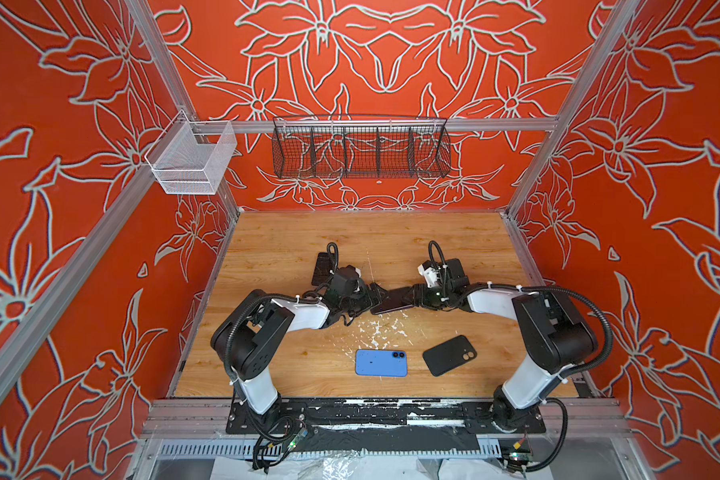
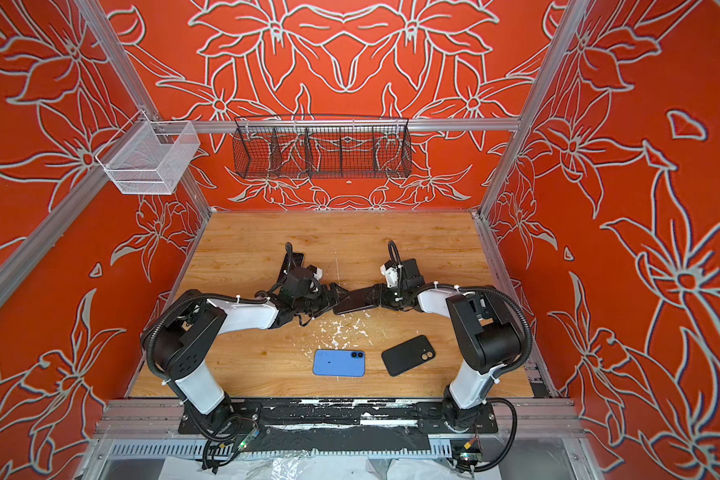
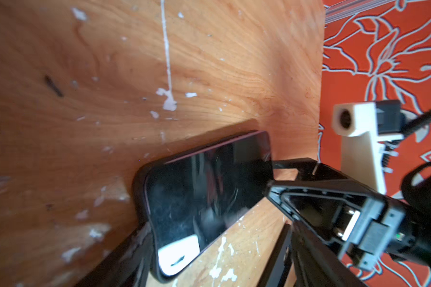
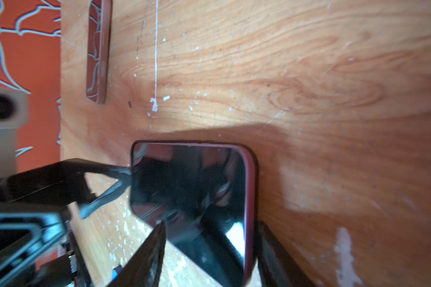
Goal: Put the phone into the phone case
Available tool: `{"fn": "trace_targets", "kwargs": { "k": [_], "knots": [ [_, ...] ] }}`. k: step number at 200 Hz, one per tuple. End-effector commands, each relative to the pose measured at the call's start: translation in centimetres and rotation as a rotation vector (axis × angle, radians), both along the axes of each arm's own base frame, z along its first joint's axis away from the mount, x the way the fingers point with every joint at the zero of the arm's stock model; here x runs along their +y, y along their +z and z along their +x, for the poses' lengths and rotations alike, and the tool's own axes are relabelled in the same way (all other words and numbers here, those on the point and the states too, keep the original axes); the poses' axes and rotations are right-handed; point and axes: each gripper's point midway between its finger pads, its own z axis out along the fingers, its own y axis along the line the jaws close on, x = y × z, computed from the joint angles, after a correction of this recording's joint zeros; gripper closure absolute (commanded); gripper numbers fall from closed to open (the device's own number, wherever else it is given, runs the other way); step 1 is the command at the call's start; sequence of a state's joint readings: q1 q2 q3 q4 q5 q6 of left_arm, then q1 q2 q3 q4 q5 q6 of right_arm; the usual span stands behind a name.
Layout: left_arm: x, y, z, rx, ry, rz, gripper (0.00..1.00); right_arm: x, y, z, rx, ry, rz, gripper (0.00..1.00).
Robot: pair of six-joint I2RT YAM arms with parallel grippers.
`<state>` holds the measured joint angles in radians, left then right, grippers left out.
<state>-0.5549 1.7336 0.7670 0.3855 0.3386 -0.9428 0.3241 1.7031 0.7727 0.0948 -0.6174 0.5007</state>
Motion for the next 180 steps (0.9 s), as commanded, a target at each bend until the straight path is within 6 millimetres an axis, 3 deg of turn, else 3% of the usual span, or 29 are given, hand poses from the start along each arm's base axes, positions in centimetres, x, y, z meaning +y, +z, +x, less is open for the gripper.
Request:
{"fn": "trace_targets", "kwargs": {
  "k": [1,149,180],
  "knots": [
    [-2.2,2.1,0.4,-0.059,-0.063,-0.091,0.15,2.3,-0.6,-3.6,0.136,0.089,0.126,0.42],
    [-2.1,0.8,-0.2,-0.033,-0.068,-0.089,0.15,4.0,6.3,-3.3,-0.032,0.161,0.344,0.48],
    [-2.1,0.8,-0.2,-0.032,-0.068,-0.094,0.16,4.1,6.9,-3.2,-0.045,0.162,0.369,0.46]
  ]
}}
